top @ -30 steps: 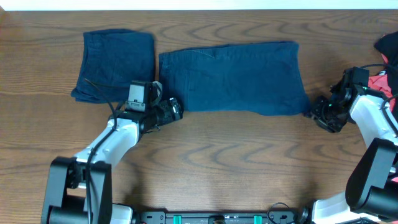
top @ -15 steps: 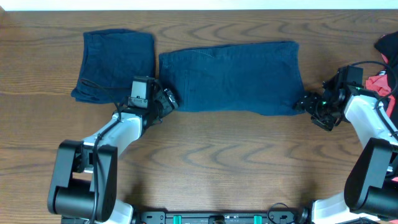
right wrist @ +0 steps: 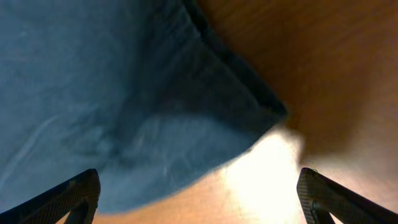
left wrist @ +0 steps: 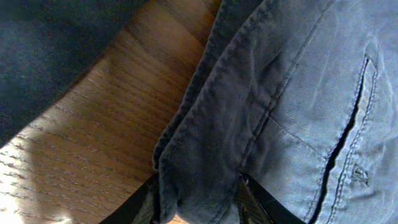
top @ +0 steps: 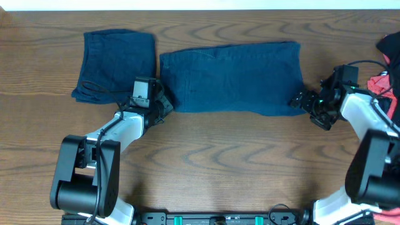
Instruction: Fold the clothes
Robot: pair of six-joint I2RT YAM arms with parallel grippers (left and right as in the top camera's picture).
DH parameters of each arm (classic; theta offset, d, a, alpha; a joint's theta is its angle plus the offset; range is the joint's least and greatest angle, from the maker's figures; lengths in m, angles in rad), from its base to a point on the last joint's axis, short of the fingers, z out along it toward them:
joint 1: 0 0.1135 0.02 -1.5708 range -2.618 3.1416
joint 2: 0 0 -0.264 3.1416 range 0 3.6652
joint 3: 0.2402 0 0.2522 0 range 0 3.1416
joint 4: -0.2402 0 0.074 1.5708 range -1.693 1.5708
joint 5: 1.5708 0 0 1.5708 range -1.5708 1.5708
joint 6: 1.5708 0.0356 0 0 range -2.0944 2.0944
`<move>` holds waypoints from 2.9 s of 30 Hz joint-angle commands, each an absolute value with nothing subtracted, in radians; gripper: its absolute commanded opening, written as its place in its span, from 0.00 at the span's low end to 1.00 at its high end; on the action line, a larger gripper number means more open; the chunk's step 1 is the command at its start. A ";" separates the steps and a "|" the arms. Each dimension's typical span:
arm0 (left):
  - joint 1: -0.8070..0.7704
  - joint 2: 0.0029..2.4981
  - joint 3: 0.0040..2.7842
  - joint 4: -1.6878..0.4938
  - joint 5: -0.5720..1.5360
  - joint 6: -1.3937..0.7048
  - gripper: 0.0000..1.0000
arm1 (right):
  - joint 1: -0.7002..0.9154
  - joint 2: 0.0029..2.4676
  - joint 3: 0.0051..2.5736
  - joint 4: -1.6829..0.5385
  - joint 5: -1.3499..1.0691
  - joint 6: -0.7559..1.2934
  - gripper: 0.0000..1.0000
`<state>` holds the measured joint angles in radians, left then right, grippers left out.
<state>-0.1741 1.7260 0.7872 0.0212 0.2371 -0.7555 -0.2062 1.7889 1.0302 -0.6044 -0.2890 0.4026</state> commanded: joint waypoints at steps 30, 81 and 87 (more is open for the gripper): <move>-0.183 1.750 0.770 -0.224 0.416 -0.662 0.31 | -0.379 1.613 1.023 -0.798 -0.119 0.343 0.66; -0.292 1.945 0.925 0.090 0.540 -0.139 0.66 | 0.110 1.877 1.023 -0.466 -0.322 0.268 0.13; -0.290 1.945 0.925 0.077 0.501 -0.147 0.32 | 0.110 1.876 1.023 -0.467 -0.322 0.268 0.12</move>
